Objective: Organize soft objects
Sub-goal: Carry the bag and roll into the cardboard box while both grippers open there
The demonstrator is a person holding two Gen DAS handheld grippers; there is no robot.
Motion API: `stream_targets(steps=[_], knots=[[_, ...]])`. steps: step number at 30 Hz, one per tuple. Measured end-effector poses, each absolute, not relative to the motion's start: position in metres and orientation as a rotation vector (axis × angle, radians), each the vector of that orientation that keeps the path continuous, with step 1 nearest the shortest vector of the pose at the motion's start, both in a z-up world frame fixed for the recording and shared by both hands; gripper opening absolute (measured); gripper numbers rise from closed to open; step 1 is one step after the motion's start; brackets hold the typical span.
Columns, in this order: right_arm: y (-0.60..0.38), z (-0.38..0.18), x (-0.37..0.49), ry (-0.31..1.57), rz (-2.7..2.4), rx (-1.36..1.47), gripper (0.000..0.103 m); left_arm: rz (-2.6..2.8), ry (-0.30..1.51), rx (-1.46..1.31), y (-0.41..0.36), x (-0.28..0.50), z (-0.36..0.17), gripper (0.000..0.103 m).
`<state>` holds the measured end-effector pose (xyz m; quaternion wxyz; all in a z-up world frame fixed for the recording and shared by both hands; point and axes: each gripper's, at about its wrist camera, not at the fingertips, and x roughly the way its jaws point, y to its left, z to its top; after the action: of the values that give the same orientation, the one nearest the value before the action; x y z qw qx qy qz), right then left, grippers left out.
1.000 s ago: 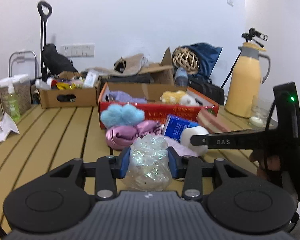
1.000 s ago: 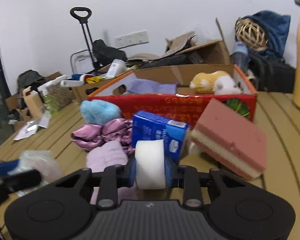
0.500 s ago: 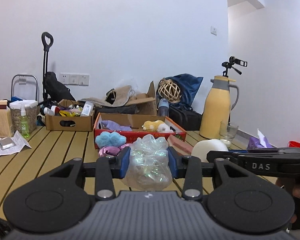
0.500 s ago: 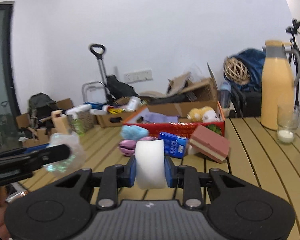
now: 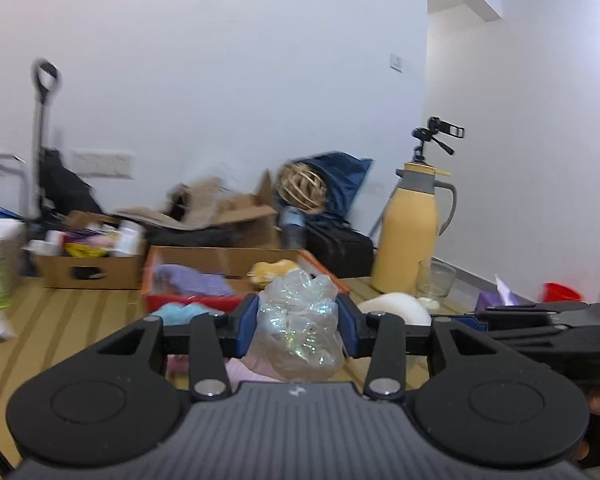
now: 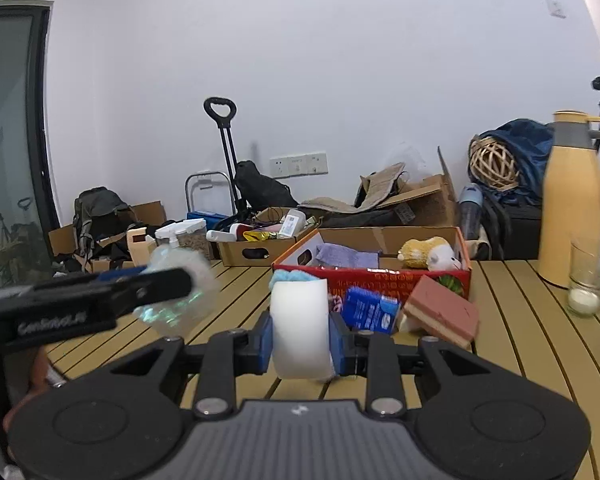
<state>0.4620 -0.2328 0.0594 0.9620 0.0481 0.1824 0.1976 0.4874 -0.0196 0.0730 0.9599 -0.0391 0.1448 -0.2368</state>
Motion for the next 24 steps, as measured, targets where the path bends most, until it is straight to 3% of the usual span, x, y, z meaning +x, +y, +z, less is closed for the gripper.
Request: stream_targets(steps=[8, 17, 18, 20, 22, 24], knots=[[-0.24, 0.083, 0.649, 0.458, 0.399, 0.005, 0.028, -0.463, 0.473, -0.104, -0.039, 0.709, 0.095, 0.043], [-0.206, 0.036, 0.867, 0.696, 0.342, -0.132, 0.028, -0.305, 0.73, -0.141, -0.07, 0.91, 0.036, 0.045], [-0.202, 0.028, 0.882, 0.71, 0.329, -0.142, 0.029, -0.292, 0.756, -0.151, -0.072, 0.924, 0.028, 0.05], [-0.197, 0.014, 0.904, 0.724, 0.313, -0.145, 0.031, -0.287, 0.769, -0.149, -0.077, 0.942, 0.015, 0.069], [-0.192, -0.001, 0.92, 0.743, 0.282, -0.177, 0.054, -0.254, 0.758, -0.105, -0.082, 0.948, 0.01, 0.074], [-0.192, -0.007, 0.921, 0.741, 0.271, -0.182, 0.064, -0.256, 0.748, -0.105, -0.08, 0.948, 0.012, 0.078]])
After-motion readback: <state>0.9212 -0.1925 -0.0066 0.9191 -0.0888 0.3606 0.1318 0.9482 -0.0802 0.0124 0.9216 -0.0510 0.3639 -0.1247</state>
